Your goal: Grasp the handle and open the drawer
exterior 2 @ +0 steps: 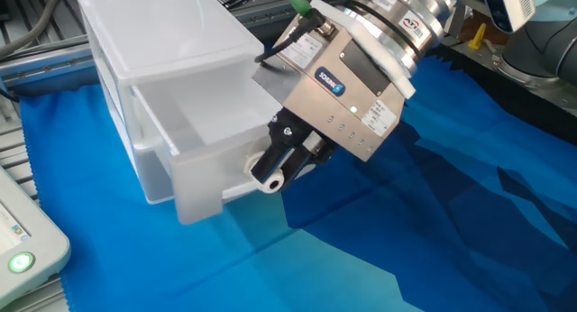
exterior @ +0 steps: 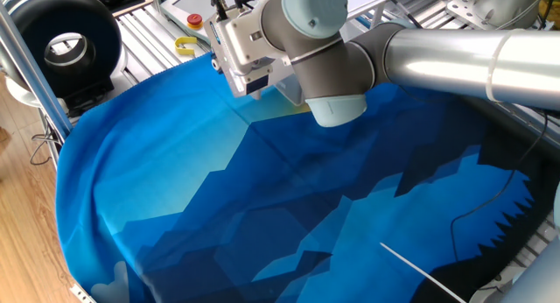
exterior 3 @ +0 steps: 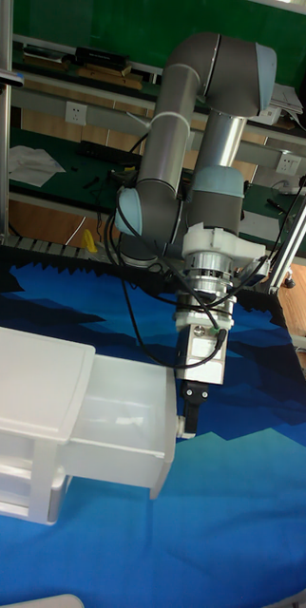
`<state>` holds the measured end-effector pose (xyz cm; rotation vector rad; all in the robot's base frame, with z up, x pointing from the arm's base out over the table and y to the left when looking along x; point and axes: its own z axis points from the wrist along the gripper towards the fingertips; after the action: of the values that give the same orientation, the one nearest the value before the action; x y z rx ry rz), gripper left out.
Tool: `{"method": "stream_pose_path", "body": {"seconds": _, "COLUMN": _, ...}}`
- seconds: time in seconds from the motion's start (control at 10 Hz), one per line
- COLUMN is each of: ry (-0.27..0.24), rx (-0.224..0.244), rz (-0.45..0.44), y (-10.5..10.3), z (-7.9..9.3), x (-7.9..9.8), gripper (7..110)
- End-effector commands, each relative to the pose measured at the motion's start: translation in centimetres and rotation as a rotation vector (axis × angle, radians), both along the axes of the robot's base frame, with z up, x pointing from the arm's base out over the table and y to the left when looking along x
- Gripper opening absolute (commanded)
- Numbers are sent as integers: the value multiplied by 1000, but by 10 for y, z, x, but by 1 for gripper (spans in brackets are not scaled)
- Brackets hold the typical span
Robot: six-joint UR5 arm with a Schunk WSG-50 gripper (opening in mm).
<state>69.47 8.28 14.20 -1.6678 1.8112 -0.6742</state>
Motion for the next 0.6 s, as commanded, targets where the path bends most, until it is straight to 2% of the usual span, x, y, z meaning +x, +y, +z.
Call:
{"method": "stream_pose_path", "body": {"seconds": 0.0, "ry": 15, "rx": 16, "rz": -11, "y": 1, "z": -2, "x": -4, "gripper": 7}}
{"method": "stream_pose_path", "body": {"seconds": 0.5, "ry": 38, "rx": 32, "rz": -26, "y": 6, "z": -5, "x": -14, "gripper": 7}}
